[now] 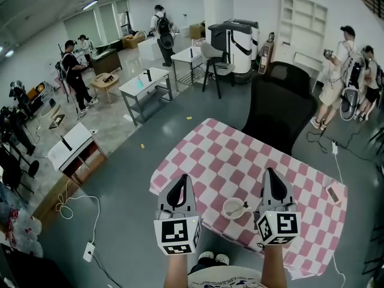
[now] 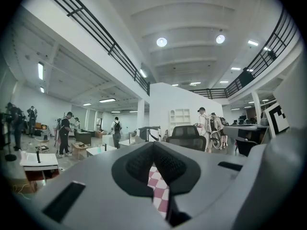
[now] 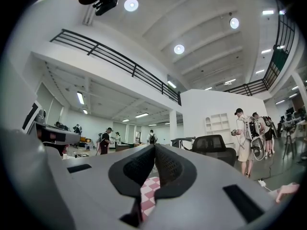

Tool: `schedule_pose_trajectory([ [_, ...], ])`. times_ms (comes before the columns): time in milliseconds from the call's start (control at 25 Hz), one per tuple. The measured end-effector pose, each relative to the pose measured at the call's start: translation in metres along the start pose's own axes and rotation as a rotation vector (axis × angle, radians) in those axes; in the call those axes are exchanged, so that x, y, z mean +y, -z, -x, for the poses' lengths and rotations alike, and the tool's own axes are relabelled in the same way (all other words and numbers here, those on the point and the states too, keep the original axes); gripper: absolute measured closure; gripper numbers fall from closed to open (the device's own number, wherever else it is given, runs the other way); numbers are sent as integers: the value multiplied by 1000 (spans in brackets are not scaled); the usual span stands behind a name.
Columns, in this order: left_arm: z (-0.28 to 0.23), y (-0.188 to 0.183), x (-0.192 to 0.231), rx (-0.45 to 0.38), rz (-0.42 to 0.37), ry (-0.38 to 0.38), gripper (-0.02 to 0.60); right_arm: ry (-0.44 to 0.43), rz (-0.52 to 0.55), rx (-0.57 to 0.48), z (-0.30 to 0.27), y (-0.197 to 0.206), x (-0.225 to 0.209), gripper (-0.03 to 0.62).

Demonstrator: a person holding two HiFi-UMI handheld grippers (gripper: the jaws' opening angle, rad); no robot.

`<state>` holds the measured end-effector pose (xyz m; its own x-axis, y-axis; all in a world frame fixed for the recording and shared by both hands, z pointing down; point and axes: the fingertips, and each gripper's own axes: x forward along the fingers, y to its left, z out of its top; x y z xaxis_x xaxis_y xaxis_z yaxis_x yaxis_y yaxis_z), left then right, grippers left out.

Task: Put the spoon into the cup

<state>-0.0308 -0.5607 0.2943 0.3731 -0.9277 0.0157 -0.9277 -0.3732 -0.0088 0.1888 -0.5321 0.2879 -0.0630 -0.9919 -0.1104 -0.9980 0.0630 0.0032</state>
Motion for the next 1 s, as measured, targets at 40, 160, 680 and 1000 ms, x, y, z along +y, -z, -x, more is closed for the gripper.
schedule_pose_trajectory([
  [40,0,0,-1,0,-1,1,568,-1,1,0,0,0,0,580],
  [160,0,-1,-3,-1,-3,3,568,-5,5,2,1,0,0,580],
  [680,-2,-1,0,1,-7,-1,568,-6,2,5,-4,1,1,580],
  [1000,-5,2,-1,6,-9,6,568,-13,10,14,-5,4,2,580],
])
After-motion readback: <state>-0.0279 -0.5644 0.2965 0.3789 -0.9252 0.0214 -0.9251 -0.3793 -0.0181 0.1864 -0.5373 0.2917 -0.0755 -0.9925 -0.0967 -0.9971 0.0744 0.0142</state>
